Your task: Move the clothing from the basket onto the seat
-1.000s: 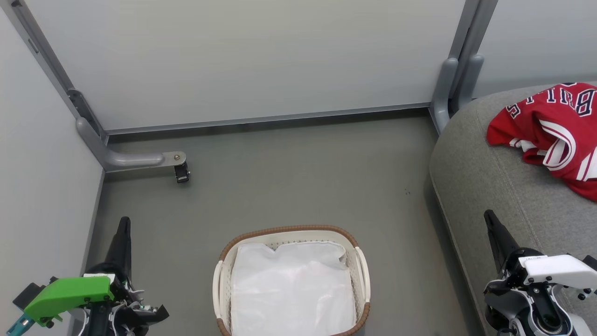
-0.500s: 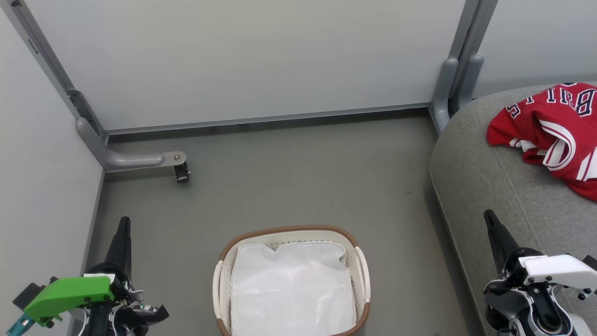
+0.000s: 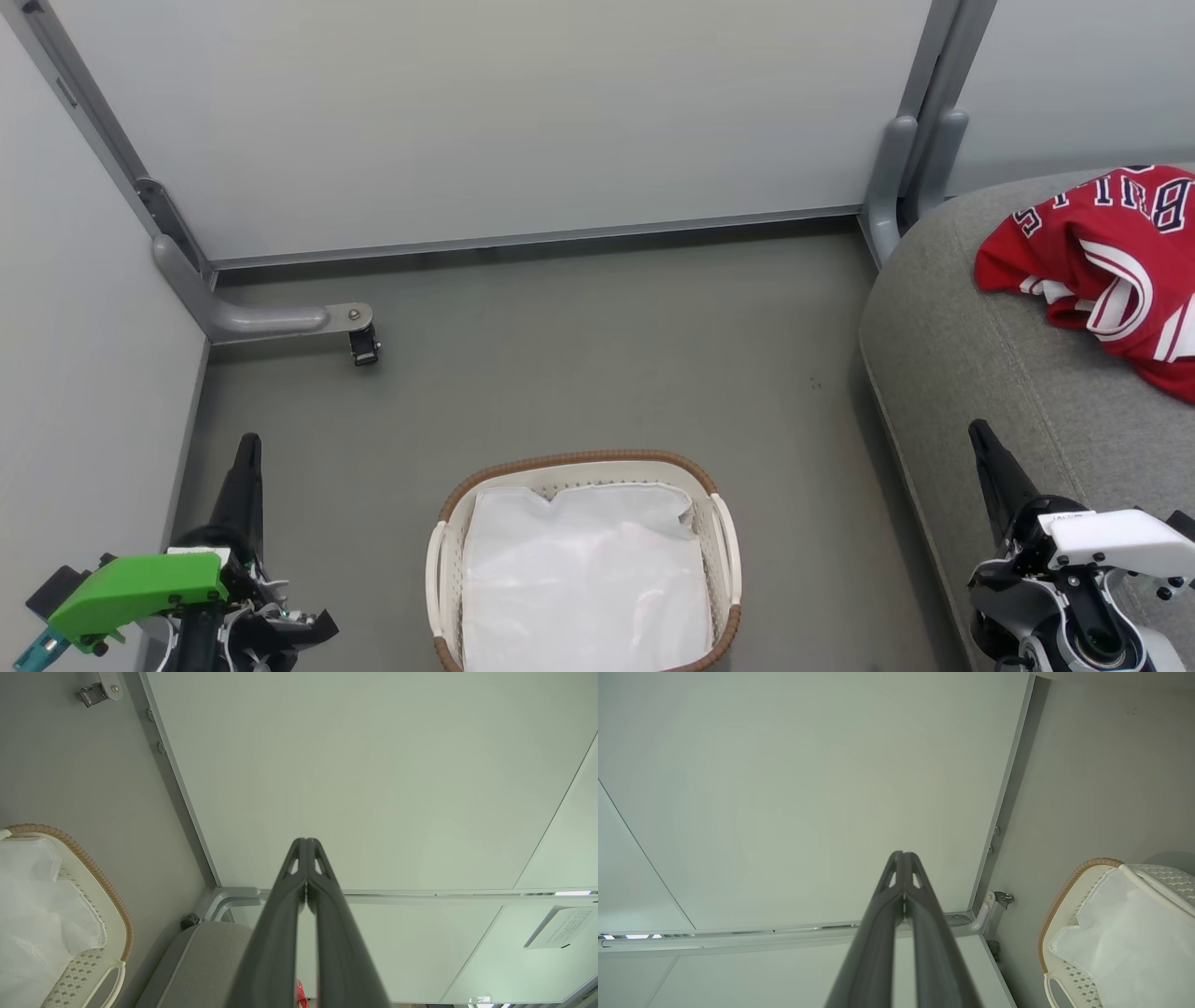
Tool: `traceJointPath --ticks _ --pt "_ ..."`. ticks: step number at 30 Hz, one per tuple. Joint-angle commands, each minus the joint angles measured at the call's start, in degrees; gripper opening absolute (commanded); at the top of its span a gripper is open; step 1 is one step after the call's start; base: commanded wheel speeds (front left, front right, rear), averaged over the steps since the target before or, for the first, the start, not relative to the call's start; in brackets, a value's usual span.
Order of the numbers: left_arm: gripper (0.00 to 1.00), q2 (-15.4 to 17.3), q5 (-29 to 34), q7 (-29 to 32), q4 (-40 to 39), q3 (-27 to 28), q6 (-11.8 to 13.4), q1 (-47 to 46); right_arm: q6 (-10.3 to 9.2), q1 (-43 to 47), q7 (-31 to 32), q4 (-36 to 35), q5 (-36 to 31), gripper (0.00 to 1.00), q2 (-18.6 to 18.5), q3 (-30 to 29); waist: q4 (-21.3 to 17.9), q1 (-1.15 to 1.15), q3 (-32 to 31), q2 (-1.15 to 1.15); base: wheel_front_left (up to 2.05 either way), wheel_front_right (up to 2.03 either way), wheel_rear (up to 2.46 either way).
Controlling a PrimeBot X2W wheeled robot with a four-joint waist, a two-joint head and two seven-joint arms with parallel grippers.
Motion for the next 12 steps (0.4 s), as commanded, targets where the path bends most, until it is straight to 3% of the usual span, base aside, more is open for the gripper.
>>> traceJointPath --ticks 1,12 --pt "0.0 0.0 -0.2 0.2 -0.1 0.0 -0.3 -0.5 -0.02 -0.4 0.1 -0.2 0.2 0.0 -0.3 -0.1 0.0 0.0 0.0 0.0 0.0 0.0 0.0" --pt "0.0 0.0 -0.2 0.2 -0.1 0.0 -0.3 -0.5 -0.02 -0.4 0.1 -0.2 0.2 0.0 -0.3 -0.1 0.0 0.0 0.0 0.0 0.0 0.0 0.0"
